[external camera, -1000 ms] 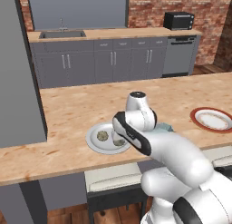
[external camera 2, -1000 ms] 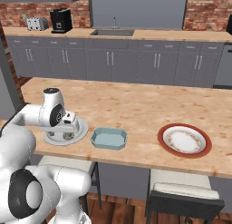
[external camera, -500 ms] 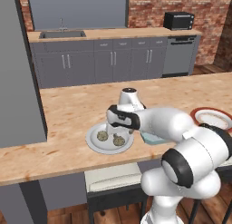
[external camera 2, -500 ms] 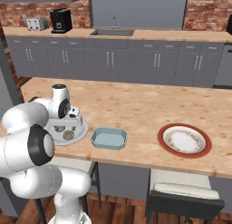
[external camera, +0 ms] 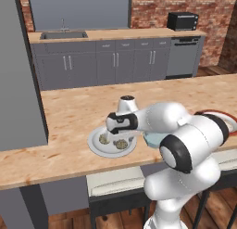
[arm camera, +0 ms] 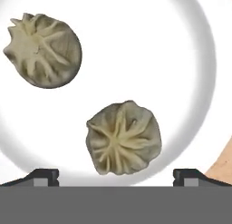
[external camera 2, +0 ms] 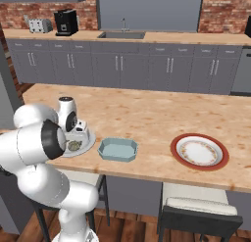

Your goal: Place two dumplings into each of the tupperware containers and then place the containers in the fridge.

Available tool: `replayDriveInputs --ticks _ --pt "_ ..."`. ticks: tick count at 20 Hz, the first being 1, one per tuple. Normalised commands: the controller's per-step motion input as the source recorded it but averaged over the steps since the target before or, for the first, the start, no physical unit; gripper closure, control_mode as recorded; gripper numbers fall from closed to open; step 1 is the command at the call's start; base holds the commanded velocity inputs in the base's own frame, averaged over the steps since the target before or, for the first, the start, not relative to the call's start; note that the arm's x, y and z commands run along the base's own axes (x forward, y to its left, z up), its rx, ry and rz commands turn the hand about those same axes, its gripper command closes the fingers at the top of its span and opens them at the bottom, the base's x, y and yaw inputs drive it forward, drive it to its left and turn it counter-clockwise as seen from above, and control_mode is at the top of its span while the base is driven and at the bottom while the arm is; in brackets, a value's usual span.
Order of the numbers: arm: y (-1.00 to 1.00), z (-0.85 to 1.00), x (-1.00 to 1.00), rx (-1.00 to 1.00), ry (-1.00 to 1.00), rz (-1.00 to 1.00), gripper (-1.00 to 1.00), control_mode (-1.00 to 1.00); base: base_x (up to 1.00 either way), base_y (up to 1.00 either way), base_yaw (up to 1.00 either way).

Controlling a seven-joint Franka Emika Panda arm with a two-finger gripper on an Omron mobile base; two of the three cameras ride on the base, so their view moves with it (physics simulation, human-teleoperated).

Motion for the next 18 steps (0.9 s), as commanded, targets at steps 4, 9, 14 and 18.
replayDriveInputs --ticks 4,9,14,18 --pt "0.00 -0.38 0.13 0.00 0.02 0.00 -1.00 -1.00 0.00 0.00 0.00" --pt "0.00 -0.14 0.24 0.00 0.02 0.00 -1.00 -1.00 0.00 0.00 0.00" --pt "0.00 -0.04 0.04 0.00 0.08 0.00 -1.00 -1.00 0.00 0.00 0.00" --pt "0.00 -0.18 0.00 0.00 0.06 0.00 1.00 -1.00 0.00 0.00 0.00"
